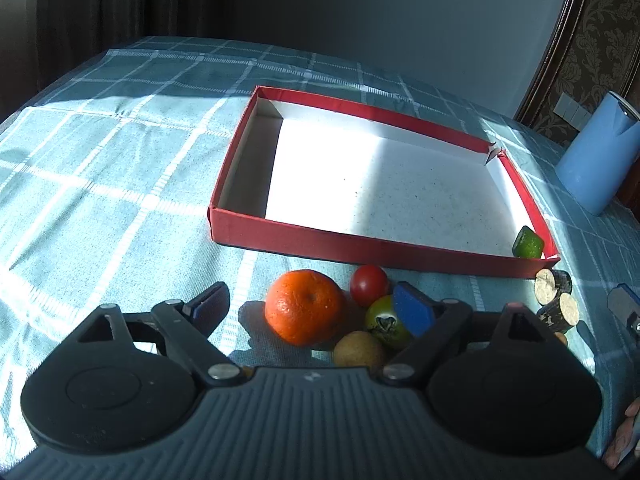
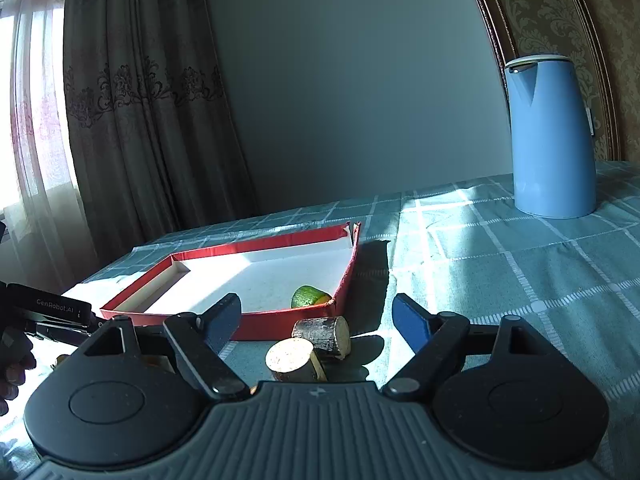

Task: Organize fruits
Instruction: 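Reach the left tool toward the orange in front of the box, then grasp the orange with the left tool and lift it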

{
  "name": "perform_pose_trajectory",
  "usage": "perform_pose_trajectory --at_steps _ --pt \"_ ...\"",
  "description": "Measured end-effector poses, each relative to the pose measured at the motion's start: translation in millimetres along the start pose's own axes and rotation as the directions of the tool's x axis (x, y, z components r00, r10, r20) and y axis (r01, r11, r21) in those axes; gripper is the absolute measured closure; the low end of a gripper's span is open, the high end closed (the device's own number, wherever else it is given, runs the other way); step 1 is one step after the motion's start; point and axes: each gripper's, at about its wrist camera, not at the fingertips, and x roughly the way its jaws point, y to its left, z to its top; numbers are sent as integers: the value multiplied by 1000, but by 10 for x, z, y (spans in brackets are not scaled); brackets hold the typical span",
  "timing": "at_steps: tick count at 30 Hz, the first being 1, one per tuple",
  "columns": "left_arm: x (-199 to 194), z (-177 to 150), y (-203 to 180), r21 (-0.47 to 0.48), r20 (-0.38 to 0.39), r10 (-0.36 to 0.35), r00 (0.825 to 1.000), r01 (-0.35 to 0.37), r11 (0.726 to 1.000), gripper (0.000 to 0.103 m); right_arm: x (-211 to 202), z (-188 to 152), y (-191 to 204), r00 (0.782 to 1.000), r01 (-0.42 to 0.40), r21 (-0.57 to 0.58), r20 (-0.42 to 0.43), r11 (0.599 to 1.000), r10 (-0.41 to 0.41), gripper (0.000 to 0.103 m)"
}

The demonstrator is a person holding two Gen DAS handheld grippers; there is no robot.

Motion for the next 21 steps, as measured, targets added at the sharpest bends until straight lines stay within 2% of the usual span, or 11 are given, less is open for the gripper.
perform_pose_trajectory --at_steps 3,7,10,12,13,18,21 --pt "-4 -1 -17 7 5 0 1000 0 1000 19 -4 -1 0 1000 1 1 2 1000 -1 17" --pt "33 -23 77 -40 20 -36 999 37 999 26 -2 -1 -5 1000 2 4 3 1000 -2 17" --pt "75 -43 223 -122 13 -123 992 124 985 40 14 -2 -13 1000 3 6 -5 1000 -3 17" --pt "80 -51 267 -146 15 -114 993 114 983 61 30 0 -17 1000 5 8 -12 1000 -5 17" --pt "78 -55 270 -139 18 -102 995 104 985 64 35 0 -20 1000 6 10 -15 1000 -6 17" --pt "48 -66 280 -144 23 -118 993 120 982 64 43 -1 -49 1000 8 25 -23 1000 -7 16" --pt "-50 -44 228 -130 59 -101 993 108 986 64 43 -3 -52 1000 8 26 -23 1000 -7 16"
